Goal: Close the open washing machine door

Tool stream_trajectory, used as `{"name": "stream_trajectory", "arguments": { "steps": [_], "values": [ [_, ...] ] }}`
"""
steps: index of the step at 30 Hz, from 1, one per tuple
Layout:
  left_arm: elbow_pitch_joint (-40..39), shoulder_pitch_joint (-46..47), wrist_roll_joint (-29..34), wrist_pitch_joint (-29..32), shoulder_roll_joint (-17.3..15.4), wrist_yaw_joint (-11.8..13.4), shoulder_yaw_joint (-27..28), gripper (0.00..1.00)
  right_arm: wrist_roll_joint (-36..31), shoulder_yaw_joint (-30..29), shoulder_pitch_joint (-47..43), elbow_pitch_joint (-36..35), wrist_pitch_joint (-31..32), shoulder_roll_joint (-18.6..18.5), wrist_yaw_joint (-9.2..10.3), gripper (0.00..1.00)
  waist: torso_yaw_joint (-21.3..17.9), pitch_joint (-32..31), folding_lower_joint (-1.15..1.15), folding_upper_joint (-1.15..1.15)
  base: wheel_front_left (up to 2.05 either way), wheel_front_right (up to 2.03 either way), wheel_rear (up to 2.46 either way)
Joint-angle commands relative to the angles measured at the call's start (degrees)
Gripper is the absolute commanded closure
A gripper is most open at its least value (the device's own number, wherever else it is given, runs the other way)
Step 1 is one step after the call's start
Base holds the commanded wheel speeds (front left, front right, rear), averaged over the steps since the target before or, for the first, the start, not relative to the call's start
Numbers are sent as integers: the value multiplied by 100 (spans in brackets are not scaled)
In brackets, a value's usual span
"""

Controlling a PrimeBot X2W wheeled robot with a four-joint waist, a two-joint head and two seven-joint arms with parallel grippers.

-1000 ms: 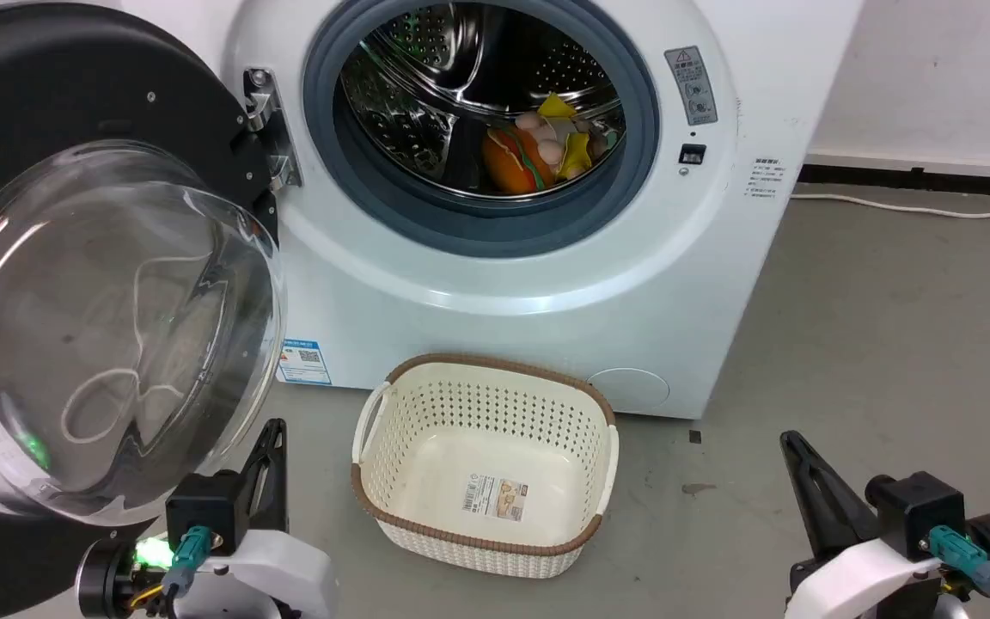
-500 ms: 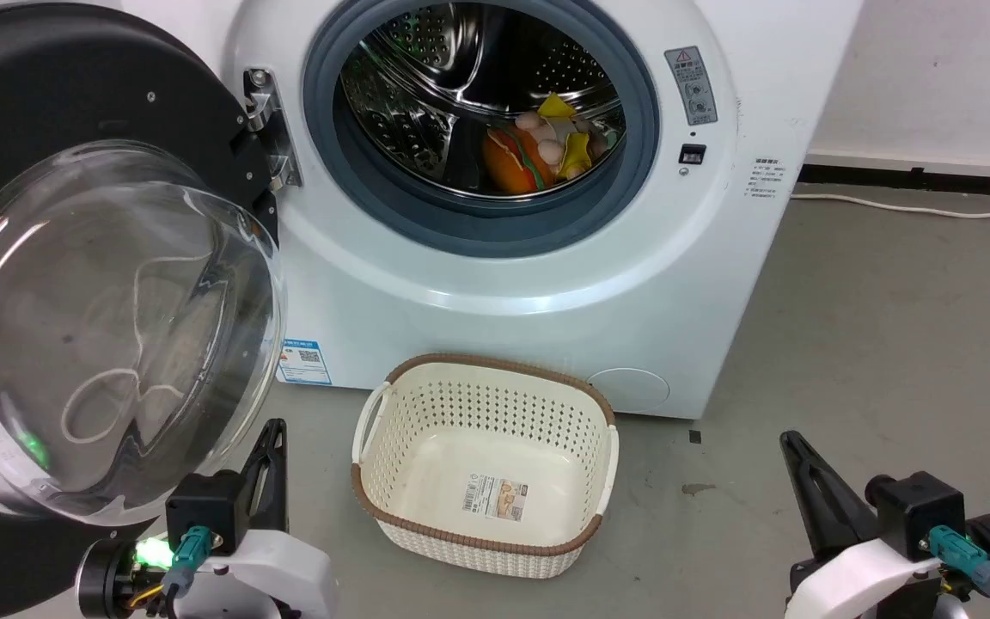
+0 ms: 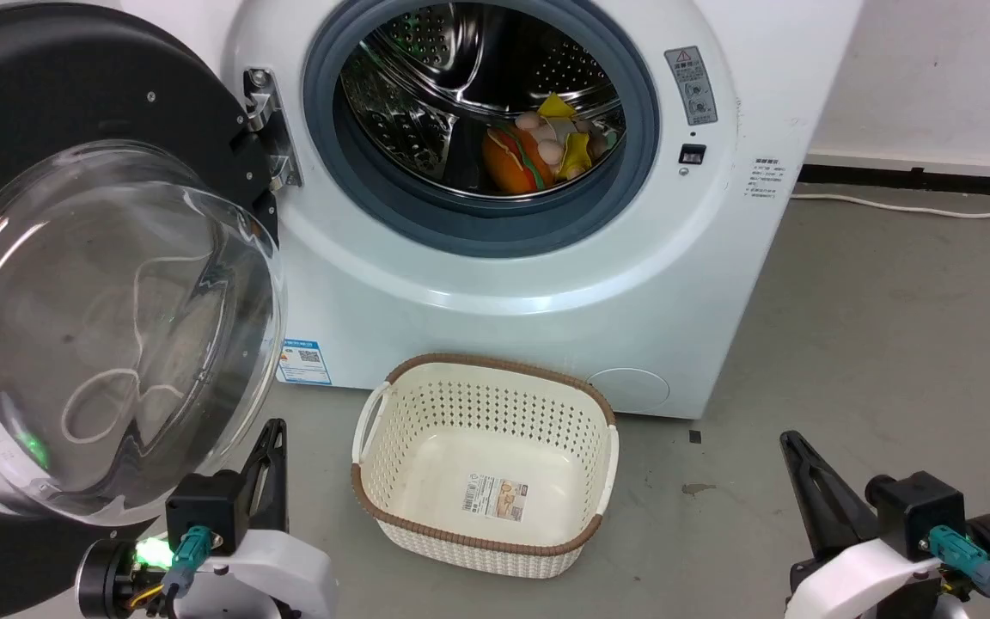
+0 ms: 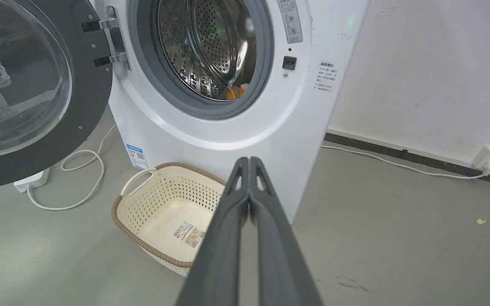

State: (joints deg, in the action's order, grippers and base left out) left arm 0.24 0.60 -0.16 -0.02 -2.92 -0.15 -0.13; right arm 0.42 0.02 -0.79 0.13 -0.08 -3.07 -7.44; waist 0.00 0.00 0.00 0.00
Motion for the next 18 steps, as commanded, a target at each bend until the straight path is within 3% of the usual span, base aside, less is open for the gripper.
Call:
{"name": "stream_trajectory", "arguments": {
  "steps": [1,9,10,18],
  "values": [
    [-24,-60,16,2,4,15,13,100,-42,-2,79,-13,8,19,-5,100,0,0,0,0,0,0,0],
    [-24,-60,16,2,4,15,13,100,-42,-2,79,-13,8,19,-5,100,0,0,0,0,0,0,0],
    [0,0,0,0,0,0,0,0,0,-1,0,0,1,0,0,0,0,0,0,0,0,0,0],
    [-17,5,0,-61,0,0,-46,0,85,-30,-20,-1,-60,1,0,0,6,2,0,0,0,0,0]
  ]
}}
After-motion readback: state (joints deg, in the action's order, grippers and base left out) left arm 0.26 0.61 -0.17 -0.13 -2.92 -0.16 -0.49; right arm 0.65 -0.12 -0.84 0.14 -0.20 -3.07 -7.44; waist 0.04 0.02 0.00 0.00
